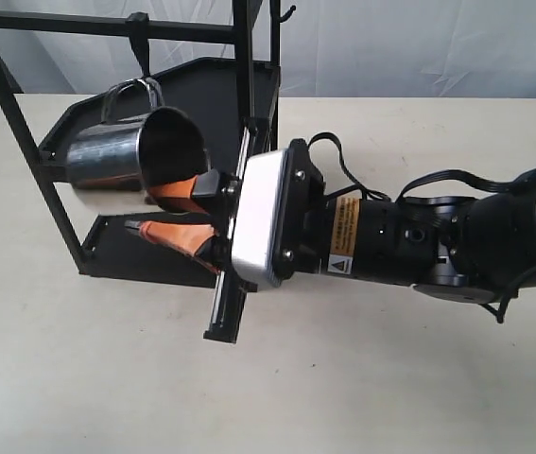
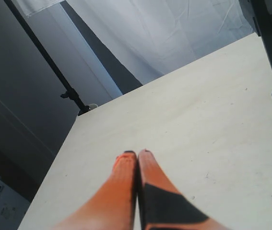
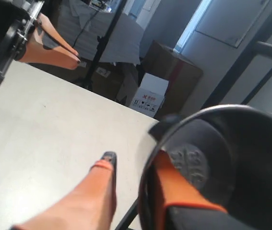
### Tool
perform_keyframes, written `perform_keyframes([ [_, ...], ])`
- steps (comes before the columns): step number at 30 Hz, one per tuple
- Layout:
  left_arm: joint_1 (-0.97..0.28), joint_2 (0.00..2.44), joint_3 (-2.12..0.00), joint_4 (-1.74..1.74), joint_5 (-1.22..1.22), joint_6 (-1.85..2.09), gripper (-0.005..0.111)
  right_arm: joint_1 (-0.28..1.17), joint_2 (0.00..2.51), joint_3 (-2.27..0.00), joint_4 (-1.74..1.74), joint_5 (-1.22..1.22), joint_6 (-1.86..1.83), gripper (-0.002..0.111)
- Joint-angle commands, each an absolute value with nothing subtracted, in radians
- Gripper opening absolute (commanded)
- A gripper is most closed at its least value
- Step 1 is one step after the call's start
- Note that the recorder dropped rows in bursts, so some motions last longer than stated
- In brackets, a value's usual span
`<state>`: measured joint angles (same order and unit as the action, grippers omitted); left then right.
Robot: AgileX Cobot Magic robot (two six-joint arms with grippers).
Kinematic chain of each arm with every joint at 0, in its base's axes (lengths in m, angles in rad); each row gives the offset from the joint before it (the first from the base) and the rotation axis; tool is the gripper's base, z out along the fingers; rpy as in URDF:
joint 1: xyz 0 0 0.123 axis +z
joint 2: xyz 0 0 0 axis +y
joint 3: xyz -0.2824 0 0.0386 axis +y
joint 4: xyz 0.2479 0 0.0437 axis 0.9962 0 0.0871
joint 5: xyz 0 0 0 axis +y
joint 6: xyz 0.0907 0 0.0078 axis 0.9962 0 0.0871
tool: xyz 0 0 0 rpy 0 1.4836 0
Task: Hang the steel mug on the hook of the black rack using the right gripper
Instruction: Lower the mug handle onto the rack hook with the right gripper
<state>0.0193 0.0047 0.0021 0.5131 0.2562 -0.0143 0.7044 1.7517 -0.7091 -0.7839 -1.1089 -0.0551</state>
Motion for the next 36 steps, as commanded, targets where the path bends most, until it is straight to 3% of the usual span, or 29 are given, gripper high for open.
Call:
perform_keyframes([
  [1, 0.018, 0.000, 0.000, 0.514, 0.244, -0.017, 0.002, 0.698, 1.750, -0.706, -0.780, -1.110, -0.044, 0.026],
  [18, 0.018, 0.000, 0.000, 0.514, 0.244, -0.017, 0.002, 0.698, 1.750, -0.706, -0.762, -1.102, -0.039, 0.026],
  [27, 0.018, 0.000, 0.000, 0.514, 0.244, -0.017, 0.002, 0.698, 1.730, -0.706, -0.697, -1.074, -0.025, 0.056],
  [36, 0.018, 0.000, 0.000, 0.514, 0.244, -0.017, 0.002, 0.698, 1.704, -0.706, -0.689, -1.024, -0.025, 0.057],
])
